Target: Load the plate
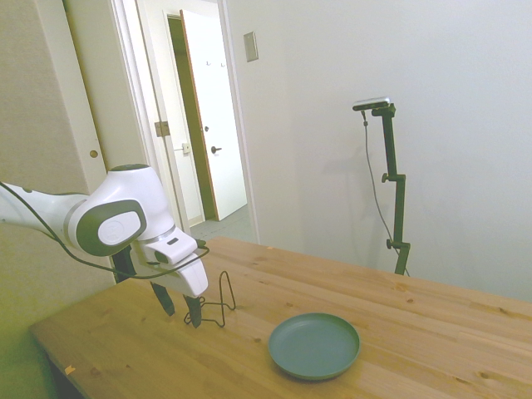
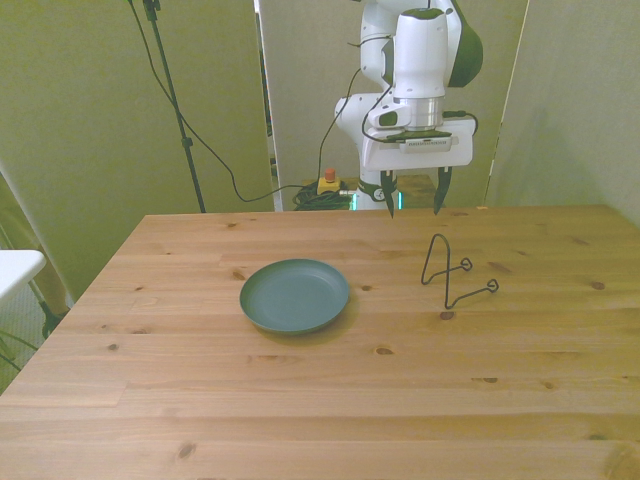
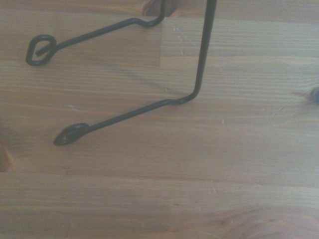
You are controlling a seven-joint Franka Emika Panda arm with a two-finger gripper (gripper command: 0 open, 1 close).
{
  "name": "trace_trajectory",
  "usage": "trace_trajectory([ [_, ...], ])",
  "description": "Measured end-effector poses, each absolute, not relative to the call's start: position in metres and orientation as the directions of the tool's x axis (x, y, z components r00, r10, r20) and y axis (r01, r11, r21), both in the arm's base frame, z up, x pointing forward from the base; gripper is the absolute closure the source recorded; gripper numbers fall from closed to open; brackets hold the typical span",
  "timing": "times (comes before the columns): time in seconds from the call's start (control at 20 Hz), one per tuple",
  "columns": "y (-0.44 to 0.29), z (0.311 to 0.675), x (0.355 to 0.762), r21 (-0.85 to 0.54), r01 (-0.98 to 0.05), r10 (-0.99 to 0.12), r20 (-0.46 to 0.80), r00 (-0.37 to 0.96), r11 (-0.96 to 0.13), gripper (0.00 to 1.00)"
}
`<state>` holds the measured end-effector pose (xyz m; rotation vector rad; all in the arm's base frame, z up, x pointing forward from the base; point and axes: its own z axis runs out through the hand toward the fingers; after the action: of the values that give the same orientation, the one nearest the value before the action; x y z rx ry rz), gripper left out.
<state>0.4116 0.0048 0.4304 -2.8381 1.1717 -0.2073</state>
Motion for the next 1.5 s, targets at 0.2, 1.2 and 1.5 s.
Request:
trace_trajectory([
  [0.2, 0.001, 0.428, 0.412, -0.107, -0.706, -0.713, 0.075, 0.697, -0.700, 0.00],
  [1.2, -0.222, 0.432, 0.502, -0.013, -0.744, -0.736, 0.156, 0.659, -0.669, 0.00],
  [1.5, -0.284, 0.432, 0.520, -0.046, -0.759, -0.757, 0.136, 0.639, -0.649, 0.00],
])
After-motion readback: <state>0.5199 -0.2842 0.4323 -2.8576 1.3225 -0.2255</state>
